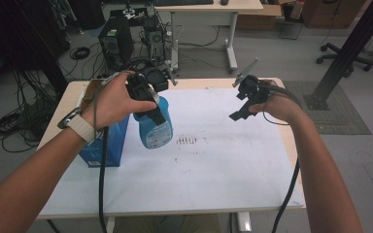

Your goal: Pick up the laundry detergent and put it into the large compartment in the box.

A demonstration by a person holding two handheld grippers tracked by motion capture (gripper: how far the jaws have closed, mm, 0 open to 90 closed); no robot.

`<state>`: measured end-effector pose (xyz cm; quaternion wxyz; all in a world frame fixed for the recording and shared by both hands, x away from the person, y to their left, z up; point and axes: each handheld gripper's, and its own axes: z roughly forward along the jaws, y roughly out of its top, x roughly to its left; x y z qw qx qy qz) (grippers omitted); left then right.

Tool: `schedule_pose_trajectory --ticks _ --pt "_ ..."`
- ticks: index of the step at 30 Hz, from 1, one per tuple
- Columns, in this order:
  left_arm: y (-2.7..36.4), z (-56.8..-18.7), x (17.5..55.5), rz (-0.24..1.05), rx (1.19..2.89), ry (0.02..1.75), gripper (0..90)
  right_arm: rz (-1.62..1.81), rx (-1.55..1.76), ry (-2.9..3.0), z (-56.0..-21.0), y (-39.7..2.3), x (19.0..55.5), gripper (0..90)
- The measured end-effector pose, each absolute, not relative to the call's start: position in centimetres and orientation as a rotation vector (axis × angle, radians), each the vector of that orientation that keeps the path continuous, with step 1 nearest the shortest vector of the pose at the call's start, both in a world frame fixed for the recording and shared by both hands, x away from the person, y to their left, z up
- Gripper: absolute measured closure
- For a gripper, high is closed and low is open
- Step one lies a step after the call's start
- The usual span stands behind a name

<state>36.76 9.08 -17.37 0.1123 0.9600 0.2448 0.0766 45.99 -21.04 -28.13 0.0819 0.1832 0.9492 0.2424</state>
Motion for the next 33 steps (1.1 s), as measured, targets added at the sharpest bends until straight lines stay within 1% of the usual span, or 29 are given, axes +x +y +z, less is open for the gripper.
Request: schedule_pose_trajectory --ticks 9,20,33 --pt "9.7 -15.5 37.0 0.24 2.8 0.837 38.0 0.73 0.546 2.834 -27.9 -21.2 45.9 9.1" --pt "10.6 -12.9 37.4 0.28 2.732 1.024 38.0 0.736 0.537 2.833 -27.8 -21.2 45.8 9.1" --pt "11.6 -11.4 37.9 0.312 2.683 1.144 38.0 0.744 0.535 2.825 -27.6 -21.3 45.7 9.0"
